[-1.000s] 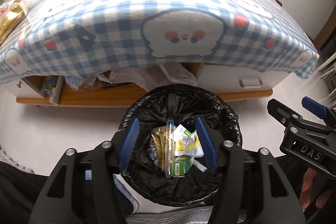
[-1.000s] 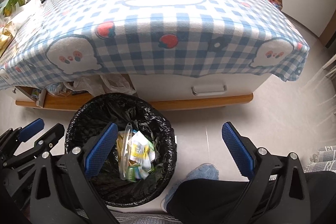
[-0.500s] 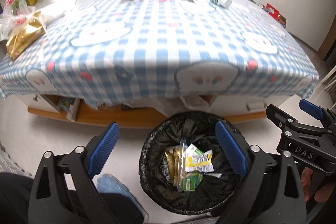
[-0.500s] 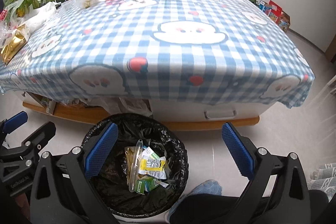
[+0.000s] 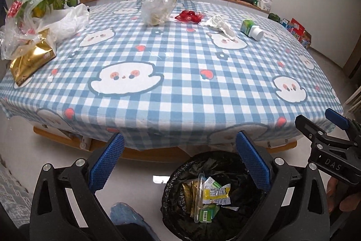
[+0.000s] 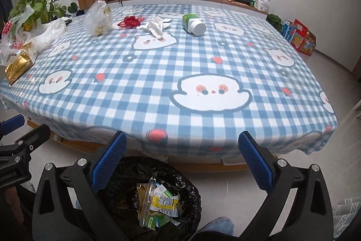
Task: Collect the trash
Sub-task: 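Move both tools back over the table toward the plastic bag and tissue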
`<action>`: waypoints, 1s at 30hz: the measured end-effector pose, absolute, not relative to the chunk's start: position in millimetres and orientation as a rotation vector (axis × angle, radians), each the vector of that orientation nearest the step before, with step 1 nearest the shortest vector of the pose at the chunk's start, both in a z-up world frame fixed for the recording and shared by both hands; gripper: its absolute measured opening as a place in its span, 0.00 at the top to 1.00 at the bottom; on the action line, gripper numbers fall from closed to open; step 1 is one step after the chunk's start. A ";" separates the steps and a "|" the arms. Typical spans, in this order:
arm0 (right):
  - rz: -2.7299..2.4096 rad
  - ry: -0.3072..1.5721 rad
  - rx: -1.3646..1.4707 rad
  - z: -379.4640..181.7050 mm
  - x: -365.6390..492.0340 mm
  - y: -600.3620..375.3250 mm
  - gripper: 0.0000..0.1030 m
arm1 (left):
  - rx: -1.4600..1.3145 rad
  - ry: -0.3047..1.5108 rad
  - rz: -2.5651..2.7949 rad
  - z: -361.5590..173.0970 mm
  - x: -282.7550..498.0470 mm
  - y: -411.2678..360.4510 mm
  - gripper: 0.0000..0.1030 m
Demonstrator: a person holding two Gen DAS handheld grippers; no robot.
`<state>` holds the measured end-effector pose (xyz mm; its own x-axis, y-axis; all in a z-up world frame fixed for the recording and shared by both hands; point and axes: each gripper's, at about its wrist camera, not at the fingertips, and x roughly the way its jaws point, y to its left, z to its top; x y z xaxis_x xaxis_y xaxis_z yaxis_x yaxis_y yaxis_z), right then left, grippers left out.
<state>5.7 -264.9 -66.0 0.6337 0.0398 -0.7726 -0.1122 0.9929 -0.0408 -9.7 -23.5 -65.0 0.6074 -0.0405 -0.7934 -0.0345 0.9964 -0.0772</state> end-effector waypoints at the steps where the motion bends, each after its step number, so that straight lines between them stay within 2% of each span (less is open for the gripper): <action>1: 0.089 0.873 -0.090 -63.5 8.6 -262.9 0.08 | -0.094 0.913 -0.001 -61.2 -6.2 -19.9 0.06; 16: 0.117 0.795 -0.084 -21.0 55.1 -251.5 0.08 | -0.081 0.878 0.058 -26.6 36.2 4.5 0.06; 30: 0.137 0.784 -0.073 -8.4 108.9 -237.5 0.08 | -0.099 0.885 0.086 -17.4 107.4 18.5 0.06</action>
<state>108.9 -237.5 -8.4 0.7001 0.0956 -0.7077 -0.1496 0.9886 -0.0144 107.4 18.5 -17.4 0.6303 0.0338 -0.7756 -0.1159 0.9919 -0.0510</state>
